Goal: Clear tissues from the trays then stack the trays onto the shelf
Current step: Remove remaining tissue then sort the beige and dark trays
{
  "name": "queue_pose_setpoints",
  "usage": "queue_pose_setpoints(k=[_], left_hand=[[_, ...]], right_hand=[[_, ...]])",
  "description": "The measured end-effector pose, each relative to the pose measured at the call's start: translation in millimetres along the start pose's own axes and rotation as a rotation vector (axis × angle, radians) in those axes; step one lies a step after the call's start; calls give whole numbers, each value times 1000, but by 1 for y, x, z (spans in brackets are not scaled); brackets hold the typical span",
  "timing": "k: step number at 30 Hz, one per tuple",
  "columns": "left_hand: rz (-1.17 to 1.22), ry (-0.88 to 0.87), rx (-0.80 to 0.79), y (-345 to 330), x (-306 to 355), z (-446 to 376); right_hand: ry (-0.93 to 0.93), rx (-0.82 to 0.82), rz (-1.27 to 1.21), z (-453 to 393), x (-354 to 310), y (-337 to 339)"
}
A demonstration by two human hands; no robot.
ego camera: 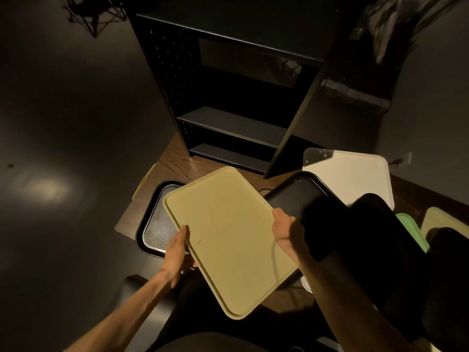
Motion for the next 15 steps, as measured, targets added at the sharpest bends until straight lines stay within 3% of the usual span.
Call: queue_pose_setpoints(k=[6,11,13,15], left_hand=[[280,52,-211,-22,3,10],[306,38,-112,-6,-2,6],[254,6,-86,2,6,8],[179,-60,-69,9,18,14]], right_hand=[[-88,38,-135,10,-7,-4],[-212,-70,-444,17,-4,-22],[-265,20,-564,20,5,-19],[-381,249,-604,31,27,-8]])
Point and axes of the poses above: each hand's wrist, its own z-axis away from the middle knuckle, its own y-axis out of the back of the hand, x = y × z, the point moved 7 cm from there along -z, towards the middle knuckle, and after that the axes turned 15 degrees about -z, right-handed, at the moved point
